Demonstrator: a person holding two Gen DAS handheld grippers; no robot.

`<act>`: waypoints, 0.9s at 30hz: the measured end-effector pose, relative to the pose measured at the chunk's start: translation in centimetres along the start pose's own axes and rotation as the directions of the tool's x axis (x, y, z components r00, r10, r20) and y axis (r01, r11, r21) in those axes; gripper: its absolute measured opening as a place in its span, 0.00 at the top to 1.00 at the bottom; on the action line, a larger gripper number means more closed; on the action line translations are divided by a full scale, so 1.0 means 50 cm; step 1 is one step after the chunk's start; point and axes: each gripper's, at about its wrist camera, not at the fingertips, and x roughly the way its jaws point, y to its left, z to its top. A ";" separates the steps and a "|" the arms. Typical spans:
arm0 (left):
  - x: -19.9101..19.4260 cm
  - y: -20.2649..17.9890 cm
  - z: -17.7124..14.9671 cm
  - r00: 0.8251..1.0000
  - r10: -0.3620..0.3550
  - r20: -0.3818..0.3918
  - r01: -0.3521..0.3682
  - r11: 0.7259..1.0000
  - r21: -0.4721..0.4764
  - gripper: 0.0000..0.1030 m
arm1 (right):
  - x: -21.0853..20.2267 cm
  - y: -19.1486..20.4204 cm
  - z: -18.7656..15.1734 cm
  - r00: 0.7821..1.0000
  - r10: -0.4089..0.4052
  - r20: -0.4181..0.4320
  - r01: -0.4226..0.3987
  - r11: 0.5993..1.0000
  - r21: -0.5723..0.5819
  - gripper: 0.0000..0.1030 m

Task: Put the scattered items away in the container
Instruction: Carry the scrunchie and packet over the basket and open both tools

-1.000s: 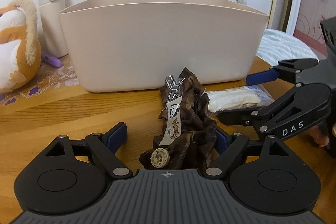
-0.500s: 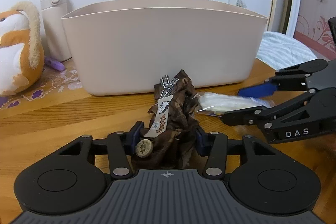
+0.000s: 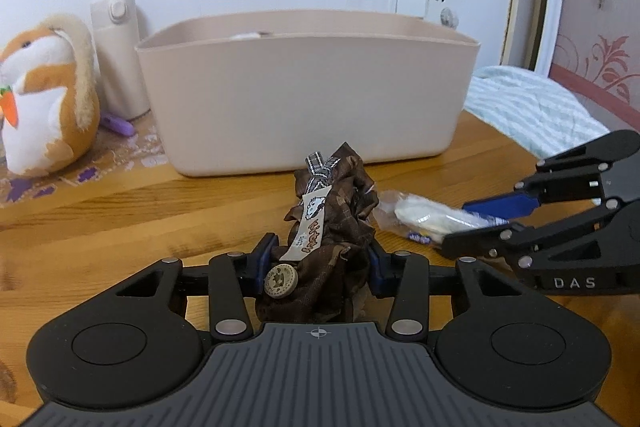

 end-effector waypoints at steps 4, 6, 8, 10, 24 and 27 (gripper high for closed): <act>-0.029 0.000 0.002 1.000 0.014 0.025 -0.014 1.000 0.007 0.56 | -0.031 0.007 -0.009 1.000 -0.003 0.013 0.003 1.000 -0.002 0.75; -0.040 0.002 0.002 0.999 0.020 0.033 -0.020 1.000 0.000 0.56 | -0.044 0.007 -0.011 1.000 -0.009 0.021 0.009 1.000 0.002 0.75; -0.050 0.006 0.002 0.999 0.026 0.039 -0.026 1.000 -0.005 0.56 | -0.057 0.007 -0.012 0.999 -0.016 0.031 0.016 1.000 0.007 0.75; -0.061 0.010 0.001 0.998 0.034 0.046 -0.034 0.999 -0.005 0.56 | -0.068 0.010 -0.009 0.999 -0.024 0.042 0.023 1.000 0.008 0.75; -0.132 0.041 0.009 0.991 0.073 0.113 -0.073 0.997 -0.004 0.56 | -0.176 0.012 0.023 0.989 -0.039 0.141 0.034 0.999 0.031 0.75; -0.141 0.046 0.019 0.989 0.083 0.126 -0.082 0.997 -0.013 0.56 | -0.191 0.001 0.038 0.987 -0.022 0.159 0.010 0.997 0.072 0.75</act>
